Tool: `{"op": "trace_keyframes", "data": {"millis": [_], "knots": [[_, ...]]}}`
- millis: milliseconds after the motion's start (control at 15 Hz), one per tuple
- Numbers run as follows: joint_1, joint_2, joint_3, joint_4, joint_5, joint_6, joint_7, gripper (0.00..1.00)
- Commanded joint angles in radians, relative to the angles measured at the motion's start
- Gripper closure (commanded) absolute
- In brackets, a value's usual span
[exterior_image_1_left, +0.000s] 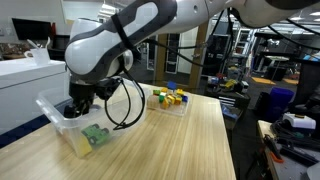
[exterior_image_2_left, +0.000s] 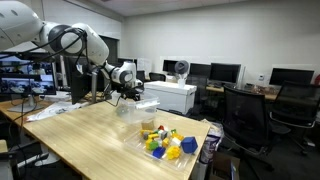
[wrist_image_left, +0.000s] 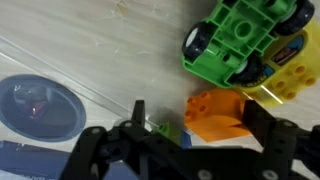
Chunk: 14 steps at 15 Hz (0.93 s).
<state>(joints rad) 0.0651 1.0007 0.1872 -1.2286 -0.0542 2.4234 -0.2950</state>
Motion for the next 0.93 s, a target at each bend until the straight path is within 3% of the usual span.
{"op": "trace_keyframes", "data": {"millis": [0,533,600,667,733,867], "knots": [[-0.034,-0.010,0.037,-0.041,0.036,0.069,-0.072,0.29],[-0.113,-0.014,0.131,-0.121,0.084,0.306,-0.115,0.86],[-0.117,-0.017,0.131,-0.134,0.076,0.328,-0.111,0.98],[-0.138,-0.014,0.156,-0.147,0.088,0.360,-0.110,0.63],[-0.156,-0.013,0.181,-0.164,0.094,0.385,-0.120,0.65],[-0.185,-0.012,0.215,-0.195,0.091,0.419,-0.129,0.45]]}}
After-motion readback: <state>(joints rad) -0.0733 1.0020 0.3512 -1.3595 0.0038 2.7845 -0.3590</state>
